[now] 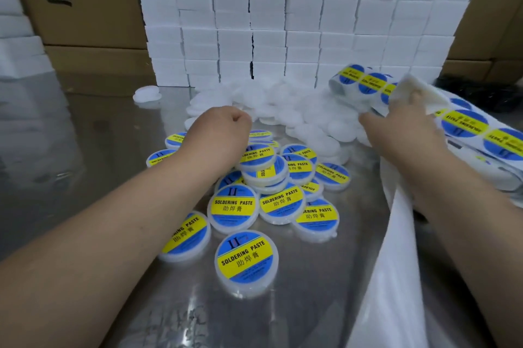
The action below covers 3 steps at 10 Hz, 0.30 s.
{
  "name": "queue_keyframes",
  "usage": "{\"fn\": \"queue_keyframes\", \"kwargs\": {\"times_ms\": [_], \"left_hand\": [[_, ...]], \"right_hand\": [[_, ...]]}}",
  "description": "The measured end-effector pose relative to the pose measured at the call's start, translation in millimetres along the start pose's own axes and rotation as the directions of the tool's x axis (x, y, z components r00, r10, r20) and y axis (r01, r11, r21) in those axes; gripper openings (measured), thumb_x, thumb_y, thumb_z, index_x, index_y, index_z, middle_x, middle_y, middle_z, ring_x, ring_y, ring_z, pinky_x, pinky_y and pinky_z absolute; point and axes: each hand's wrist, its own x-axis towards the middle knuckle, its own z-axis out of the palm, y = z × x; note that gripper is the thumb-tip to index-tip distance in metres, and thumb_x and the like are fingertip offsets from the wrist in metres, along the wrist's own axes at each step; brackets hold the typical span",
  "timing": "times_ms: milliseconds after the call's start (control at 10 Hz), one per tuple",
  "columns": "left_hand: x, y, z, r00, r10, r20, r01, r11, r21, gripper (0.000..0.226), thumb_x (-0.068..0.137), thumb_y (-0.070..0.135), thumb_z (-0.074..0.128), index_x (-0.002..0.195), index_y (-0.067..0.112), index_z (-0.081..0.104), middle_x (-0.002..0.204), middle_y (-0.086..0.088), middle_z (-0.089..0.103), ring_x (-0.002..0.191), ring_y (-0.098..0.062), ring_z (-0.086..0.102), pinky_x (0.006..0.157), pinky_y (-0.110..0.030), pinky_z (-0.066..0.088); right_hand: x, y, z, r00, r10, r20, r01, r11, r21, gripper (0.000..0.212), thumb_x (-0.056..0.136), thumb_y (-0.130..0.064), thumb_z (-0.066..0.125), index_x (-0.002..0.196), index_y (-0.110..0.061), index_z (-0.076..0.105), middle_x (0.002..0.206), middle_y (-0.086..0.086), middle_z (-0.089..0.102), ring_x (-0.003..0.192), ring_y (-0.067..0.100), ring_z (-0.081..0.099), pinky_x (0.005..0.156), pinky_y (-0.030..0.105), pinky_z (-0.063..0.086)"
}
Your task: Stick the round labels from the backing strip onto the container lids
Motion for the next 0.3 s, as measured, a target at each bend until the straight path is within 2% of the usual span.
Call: {"fn": "queue_keyframes", "kwargs": {"times_ms": [100, 200, 300], "left_hand": [[-1.8, 0.3, -0.7, 1.000, 0.015, -0.009, -0.015, 0.999, 0.041, 0.027, 0.093, 0.029, 0.041, 0.090, 0.015, 0.064, 0.084, -0.008, 0.062, 0.064, -0.019, 0.050, 0.059, -0.029, 0.043], [-2.1, 0.8, -1.3, 0.999, 0.034, -0.016, -0.033, 0.999, 0.035, 0.020, 0.092, 0.031, 0.042, 0.089, 0.029, 0.061, 0.095, -0.001, 0.062, 0.074, -0.019, 0.056, 0.062, -0.028, 0.041], [-0.7, 1.5, -2.0, 0.994, 0.058, -0.088, -0.058, 0.998, 0.009, 0.018, 0.091, 0.032, 0.042, 0.085, 0.033, 0.060, 0.104, 0.000, 0.061, 0.073, -0.012, 0.057, 0.065, -0.027, 0.039]], "right_hand": [[-4.4, 1.9, -12.2, 0.997, -0.060, -0.043, 0.060, 0.998, -0.004, 0.041, 0.084, -0.033, 0.049, 0.122, -0.018, 0.056, 0.129, 0.006, 0.054, 0.115, 0.030, 0.050, 0.081, 0.034, 0.035], [-4.7, 3.0, -18.4, 0.992, -0.097, -0.087, 0.094, 0.995, -0.027, 0.037, 0.082, -0.033, 0.053, 0.116, -0.020, 0.060, 0.121, 0.005, 0.059, 0.111, 0.029, 0.051, 0.077, 0.033, 0.035], [-6.4, 1.8, -21.2, 0.960, -0.176, -0.216, 0.168, 0.984, -0.055, 0.046, 0.083, -0.035, 0.056, 0.128, -0.024, 0.054, 0.134, 0.008, 0.044, 0.121, 0.033, 0.038, 0.091, 0.039, 0.035]]}}
